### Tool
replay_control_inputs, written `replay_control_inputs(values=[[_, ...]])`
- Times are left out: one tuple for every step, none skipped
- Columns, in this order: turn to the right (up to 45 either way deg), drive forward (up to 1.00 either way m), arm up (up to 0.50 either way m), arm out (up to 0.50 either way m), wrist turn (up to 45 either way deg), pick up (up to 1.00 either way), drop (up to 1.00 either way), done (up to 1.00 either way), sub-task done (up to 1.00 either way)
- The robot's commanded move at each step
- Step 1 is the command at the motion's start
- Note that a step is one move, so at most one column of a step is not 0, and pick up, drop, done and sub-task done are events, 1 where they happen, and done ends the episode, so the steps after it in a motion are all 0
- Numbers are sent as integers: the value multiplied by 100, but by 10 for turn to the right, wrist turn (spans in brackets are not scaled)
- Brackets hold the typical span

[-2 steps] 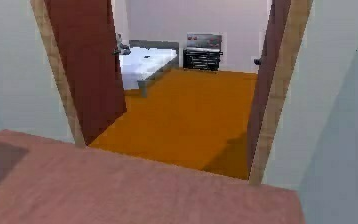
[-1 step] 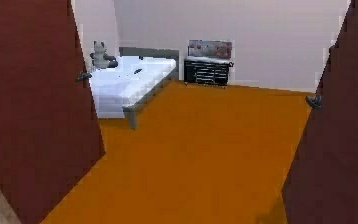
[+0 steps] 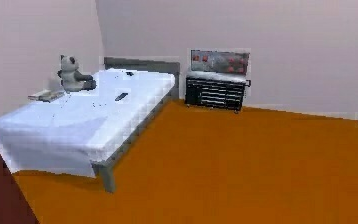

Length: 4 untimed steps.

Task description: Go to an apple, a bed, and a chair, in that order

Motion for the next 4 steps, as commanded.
replay_control_inputs(values=[[-30, 0, 0, 0, 0, 0, 0, 0, 0], [0, 60, 0, 0, 0, 0, 0, 0, 0], [-210, 0, 0, 0, 0, 0, 0, 0, 0], [0, 0, 0, 0, 0, 0, 0, 0, 100]])
